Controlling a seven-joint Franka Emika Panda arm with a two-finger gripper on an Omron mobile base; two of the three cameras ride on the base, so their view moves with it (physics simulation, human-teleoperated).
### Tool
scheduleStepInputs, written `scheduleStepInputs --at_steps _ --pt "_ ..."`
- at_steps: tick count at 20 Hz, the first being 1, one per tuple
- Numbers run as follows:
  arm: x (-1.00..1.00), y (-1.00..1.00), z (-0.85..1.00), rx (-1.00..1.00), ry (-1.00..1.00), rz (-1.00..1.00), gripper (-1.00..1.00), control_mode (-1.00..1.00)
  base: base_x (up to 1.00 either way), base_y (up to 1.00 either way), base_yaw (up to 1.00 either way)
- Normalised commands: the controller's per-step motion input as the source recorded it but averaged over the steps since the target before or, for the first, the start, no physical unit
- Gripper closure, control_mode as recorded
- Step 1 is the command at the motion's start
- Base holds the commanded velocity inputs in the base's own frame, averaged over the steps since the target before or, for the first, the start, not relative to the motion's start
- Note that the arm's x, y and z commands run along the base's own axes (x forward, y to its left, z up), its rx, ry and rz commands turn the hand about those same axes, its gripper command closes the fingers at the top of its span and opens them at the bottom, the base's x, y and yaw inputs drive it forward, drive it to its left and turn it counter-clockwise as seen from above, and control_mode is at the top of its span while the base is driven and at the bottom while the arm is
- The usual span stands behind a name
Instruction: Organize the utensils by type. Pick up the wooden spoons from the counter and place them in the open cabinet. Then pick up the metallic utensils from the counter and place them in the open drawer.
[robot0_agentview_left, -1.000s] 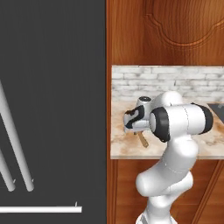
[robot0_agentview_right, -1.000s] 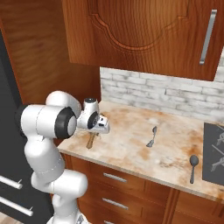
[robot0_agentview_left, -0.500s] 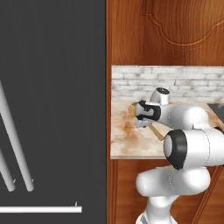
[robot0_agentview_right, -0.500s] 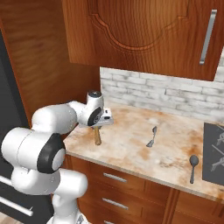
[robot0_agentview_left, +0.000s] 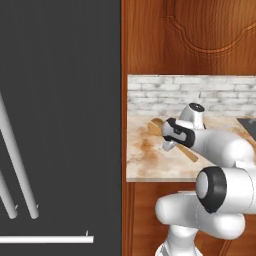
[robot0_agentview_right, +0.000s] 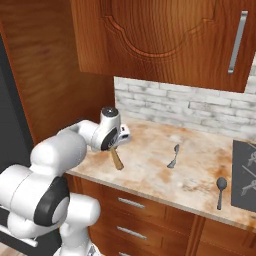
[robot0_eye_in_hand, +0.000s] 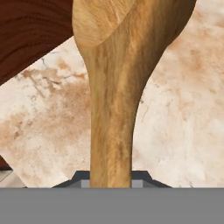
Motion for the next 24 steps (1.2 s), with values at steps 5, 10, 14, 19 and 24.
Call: scheduleStepInputs --at_steps 5,10,14,19,24 --pt "-0.06 0.0 0.0 0.01 -0.01 0.0 1.0 -1.0 0.0 0.0 0.0" --pt "-0.11 -0.01 0.0 0.0 -0.03 0.0 1.0 1.0 -0.57 -0.23 0.02" --pt "0.0 0.0 0.0 0.0 0.0 0.0 1.0 1.0 -0.57 -0.39 0.43" --pt "0.0 0.0 0.0 0.0 0.0 0.0 1.0 1.0 -0.46 -0.09 0.98" --pt "0.0 0.0 0.0 0.0 0.0 0.0 1.0 1.0 -0.27 -0.02 1.0"
